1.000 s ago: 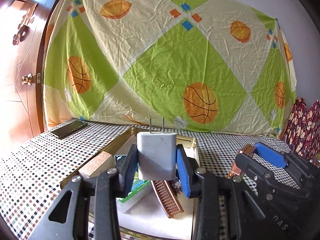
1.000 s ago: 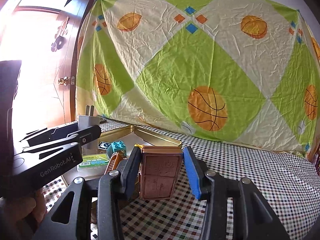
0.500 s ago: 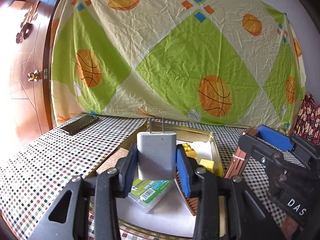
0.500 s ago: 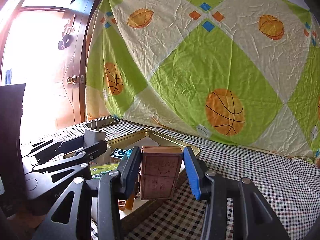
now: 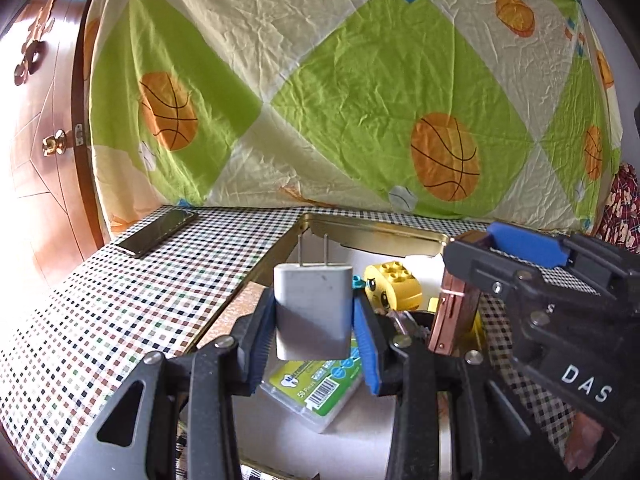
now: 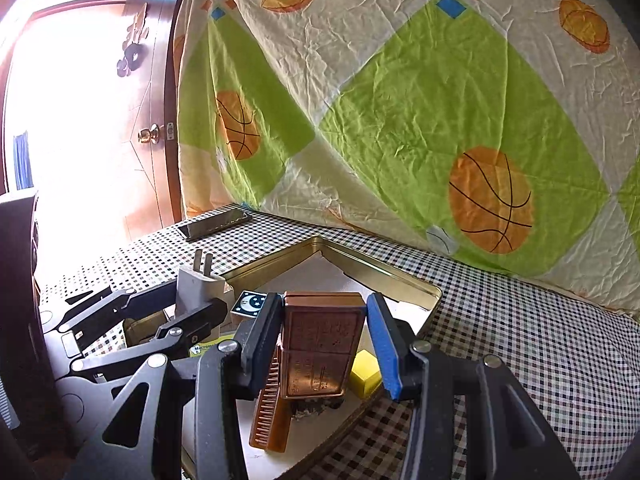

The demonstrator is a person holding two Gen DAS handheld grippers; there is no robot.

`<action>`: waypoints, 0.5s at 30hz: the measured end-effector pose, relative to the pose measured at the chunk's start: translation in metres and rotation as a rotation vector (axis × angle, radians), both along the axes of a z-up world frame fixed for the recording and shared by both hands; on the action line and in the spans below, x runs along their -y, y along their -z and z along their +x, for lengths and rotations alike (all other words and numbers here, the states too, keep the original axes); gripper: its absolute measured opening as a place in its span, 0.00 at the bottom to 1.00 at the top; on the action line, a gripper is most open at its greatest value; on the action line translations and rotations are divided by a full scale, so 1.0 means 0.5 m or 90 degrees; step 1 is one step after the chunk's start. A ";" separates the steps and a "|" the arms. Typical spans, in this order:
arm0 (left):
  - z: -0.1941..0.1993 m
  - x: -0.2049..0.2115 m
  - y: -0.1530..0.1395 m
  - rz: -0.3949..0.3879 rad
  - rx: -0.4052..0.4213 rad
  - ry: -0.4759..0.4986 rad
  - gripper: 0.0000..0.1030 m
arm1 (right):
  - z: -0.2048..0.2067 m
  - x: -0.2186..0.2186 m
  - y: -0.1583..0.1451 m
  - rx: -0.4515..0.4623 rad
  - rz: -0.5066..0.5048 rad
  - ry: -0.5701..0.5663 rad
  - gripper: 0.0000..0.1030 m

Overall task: Organize rigid objects
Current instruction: 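Lower and open both tools to drop the charger and copper box into the tin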

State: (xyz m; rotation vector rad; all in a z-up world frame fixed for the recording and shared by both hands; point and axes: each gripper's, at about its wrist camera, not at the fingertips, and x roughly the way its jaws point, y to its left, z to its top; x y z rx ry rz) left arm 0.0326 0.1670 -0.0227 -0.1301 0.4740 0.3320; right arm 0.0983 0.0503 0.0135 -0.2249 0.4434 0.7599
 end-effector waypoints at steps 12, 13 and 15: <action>0.035 -0.028 0.022 -0.024 -0.035 0.006 0.36 | 0.043 -0.037 0.035 -0.022 -0.040 0.022 0.45; 0.037 -0.029 0.023 -0.023 -0.038 0.005 0.36 | 0.045 -0.038 0.037 -0.025 -0.042 0.023 0.45; 0.041 -0.032 0.025 -0.025 -0.042 0.003 0.36 | 0.052 -0.041 0.044 -0.036 -0.050 0.021 0.45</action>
